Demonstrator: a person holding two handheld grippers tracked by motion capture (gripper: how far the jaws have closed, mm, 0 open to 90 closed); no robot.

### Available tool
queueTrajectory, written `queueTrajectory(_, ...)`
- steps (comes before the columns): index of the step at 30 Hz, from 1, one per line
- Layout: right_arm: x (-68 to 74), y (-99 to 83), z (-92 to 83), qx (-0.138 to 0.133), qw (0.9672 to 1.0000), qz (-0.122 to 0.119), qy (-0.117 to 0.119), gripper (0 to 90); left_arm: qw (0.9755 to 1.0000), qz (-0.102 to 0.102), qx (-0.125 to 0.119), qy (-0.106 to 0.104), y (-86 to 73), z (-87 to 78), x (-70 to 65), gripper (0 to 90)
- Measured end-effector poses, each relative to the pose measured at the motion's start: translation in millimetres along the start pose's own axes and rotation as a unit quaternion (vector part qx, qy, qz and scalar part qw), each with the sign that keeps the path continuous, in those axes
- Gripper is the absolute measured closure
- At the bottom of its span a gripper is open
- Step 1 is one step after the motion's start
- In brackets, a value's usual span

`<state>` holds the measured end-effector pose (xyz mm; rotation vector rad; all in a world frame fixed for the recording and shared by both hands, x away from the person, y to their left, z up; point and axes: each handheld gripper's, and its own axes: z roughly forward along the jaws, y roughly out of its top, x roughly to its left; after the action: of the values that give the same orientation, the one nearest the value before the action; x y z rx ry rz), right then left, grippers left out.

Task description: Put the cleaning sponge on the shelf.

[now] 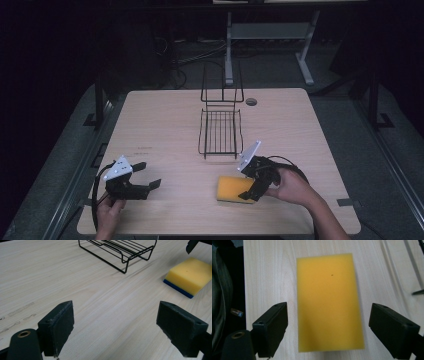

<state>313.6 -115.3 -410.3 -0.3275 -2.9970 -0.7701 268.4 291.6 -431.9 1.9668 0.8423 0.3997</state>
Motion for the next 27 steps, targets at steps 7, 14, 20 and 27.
queueTrajectory(7,-0.5,5.0,6.9,0.003,1.0,-0.005,0.004,15.3,1.0,-0.001,0.0,0.0,0.0,0.2,0.1,14.1)
queueTrajectory(14,-1.0,8.1,14.0,0.01,0.9999,-0.007,0.008,15.3,1.0,0.0,0.0,0.0,0.0,0.0,0.4,14.1)
queueTrajectory(20,-1.2,9.8,20.9,0.016,0.9998,-0.006,0.009,15.2,1.0,0.001,0.0,0.0,0.1,-0.3,0.6,14.1)
queueTrajectory(27,-2.8,10.2,28.7,0.023,0.9996,-0.009,0.012,15.2,1.0,0.0,0.0,0.0,0.0,-0.2,0.7,14.1)
